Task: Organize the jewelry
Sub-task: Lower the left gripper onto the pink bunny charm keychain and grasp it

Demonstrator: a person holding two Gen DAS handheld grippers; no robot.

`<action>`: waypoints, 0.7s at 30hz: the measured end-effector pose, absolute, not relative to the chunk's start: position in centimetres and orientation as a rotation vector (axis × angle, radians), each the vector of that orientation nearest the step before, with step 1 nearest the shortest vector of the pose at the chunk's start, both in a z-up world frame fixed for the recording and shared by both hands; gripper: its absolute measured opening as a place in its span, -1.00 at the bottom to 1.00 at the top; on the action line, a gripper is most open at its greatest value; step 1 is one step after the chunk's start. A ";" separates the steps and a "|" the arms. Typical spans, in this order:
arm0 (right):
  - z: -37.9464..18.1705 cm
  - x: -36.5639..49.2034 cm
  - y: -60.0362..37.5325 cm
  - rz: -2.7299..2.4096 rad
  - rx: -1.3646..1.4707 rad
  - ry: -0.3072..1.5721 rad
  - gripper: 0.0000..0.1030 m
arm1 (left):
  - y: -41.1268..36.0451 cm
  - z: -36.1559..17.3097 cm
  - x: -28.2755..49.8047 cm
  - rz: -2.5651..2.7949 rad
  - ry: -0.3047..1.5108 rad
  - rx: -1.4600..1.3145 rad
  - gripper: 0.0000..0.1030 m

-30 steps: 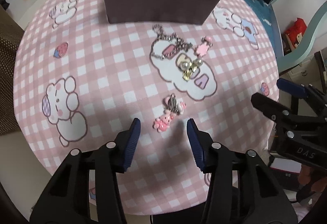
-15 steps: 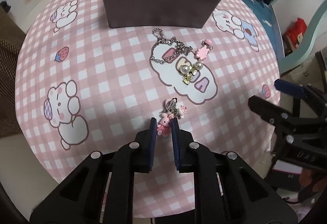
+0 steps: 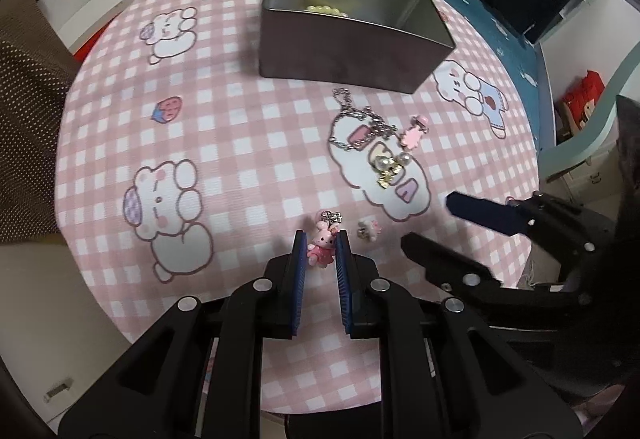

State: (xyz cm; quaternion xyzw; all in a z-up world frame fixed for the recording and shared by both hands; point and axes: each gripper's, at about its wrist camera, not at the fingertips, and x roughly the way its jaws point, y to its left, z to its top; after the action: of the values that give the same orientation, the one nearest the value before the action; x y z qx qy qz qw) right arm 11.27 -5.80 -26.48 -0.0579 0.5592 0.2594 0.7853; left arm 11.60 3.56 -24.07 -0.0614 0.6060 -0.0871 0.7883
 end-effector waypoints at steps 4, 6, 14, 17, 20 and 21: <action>-27.7 11.4 -4.5 0.588 -0.165 1.213 -0.23 | 4.5 -24.0 11.3 -0.171 1.306 -0.158 -0.72; -28.2 11.4 -3.8 0.602 -0.188 1.211 -0.34 | 4.8 -24.1 11.2 -0.163 1.306 -0.160 -0.72; -29.3 11.3 -3.0 0.579 -0.220 1.191 -0.75 | 5.5 -24.2 10.7 -0.159 1.309 -0.171 -0.72; -29.2 11.7 -3.6 0.576 -0.158 1.216 -0.76 | 5.1 -24.0 10.8 -0.171 1.301 -0.166 -0.72; -29.1 12.2 -4.3 0.560 -0.101 1.239 -0.76 | 4.6 -23.6 11.2 -0.184 1.290 -0.156 -0.72; -28.9 12.3 -4.5 0.556 -0.091 1.238 -0.76 | 4.5 -23.4 11.3 -0.188 1.285 -0.154 -0.72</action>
State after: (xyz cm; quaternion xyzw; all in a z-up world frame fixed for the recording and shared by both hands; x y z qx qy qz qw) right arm 12.29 -4.51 -28.93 -0.0421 0.5724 0.2573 0.7774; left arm 11.26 4.52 -23.40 -0.0716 0.5977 -0.0872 0.7937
